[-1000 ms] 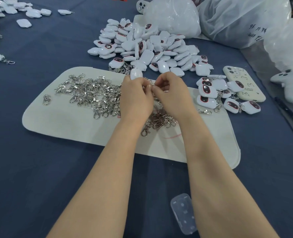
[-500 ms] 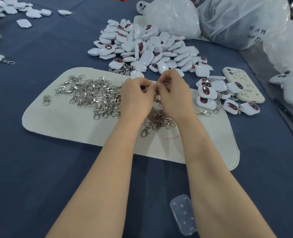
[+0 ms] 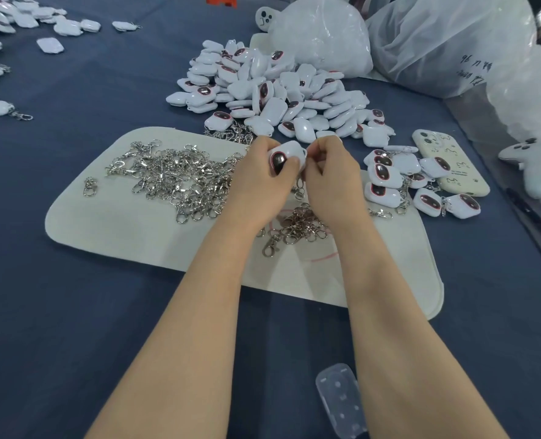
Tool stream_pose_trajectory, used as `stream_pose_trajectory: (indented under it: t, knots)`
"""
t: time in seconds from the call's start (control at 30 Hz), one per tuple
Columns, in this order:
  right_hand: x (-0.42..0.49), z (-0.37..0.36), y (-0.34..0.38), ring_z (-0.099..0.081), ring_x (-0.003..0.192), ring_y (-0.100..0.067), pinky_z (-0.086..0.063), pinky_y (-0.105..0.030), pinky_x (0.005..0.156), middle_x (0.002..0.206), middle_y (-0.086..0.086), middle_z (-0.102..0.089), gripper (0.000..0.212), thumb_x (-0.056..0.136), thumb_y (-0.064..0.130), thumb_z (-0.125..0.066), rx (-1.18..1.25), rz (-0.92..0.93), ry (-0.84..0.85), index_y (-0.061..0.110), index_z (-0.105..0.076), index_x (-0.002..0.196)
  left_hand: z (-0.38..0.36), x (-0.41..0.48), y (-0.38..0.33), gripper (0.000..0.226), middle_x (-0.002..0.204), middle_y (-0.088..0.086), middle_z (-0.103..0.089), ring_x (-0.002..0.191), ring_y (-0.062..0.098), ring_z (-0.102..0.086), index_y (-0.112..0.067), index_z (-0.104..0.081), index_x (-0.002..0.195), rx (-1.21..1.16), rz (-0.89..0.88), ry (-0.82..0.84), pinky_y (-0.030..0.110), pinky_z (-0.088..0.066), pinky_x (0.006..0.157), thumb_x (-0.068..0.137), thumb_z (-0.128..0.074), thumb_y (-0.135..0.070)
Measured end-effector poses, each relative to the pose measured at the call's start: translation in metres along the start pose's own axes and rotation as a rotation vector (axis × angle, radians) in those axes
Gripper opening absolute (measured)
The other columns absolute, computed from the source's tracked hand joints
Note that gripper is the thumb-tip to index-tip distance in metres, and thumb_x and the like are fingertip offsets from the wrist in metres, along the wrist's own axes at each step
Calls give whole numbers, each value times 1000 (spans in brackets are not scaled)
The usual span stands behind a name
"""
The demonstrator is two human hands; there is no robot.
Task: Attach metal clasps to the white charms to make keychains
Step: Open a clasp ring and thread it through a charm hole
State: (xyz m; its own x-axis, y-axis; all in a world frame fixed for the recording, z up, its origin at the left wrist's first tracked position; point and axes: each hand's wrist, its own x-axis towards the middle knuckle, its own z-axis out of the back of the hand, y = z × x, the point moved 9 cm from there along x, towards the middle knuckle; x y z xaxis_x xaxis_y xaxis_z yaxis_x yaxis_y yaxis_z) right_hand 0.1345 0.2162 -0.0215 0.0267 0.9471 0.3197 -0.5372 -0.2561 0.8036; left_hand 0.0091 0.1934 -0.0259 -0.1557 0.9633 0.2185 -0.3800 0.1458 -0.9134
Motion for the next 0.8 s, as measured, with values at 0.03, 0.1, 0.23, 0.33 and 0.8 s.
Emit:
stream_pose_trajectory:
  t: [0.03,0.1,0.23,0.33,0.8]
  knots:
    - [0,0,0,-55,74,-14,-43,-21,62,80,3,-59,12,92,5,-46,-4,1,0,17,-48,90,0,0,1,13,72,-9,-50,61,3,-46,-17,-48,96,10,6,1,10,-34,51,91,-57,-24]
    - [0,0,1,-55,72,-12,-42,-17,60,77,6,-58,14,92,5,-46,0,1,-7,19,-48,89,0,1,3,12,74,-9,-51,64,4,-46,-16,-49,97,23,25,-3,11,-34,53,91,-56,-24]
    - [0,-1,1,-58,77,-15,-45,-21,67,78,6,-58,12,91,5,-49,-16,3,-19,17,-50,88,4,1,6,13,76,-5,-54,71,15,-50,-12,-53,95,0,70,-40,26,-40,64,87,-58,-20]
    - [0,-2,2,-59,75,-14,-48,-25,70,76,7,-58,13,91,5,-50,-24,10,-13,17,-51,87,5,1,8,13,77,-4,-55,71,16,-50,-11,-54,96,-18,87,-43,29,-40,65,87,-58,-20]
    - [-11,-9,13,-60,82,-18,-46,-24,73,83,0,-64,17,87,-2,-52,-24,61,24,15,-52,87,15,3,10,13,74,-5,-53,61,11,-46,-14,-52,97,-69,102,-138,23,-32,51,86,-55,-19]
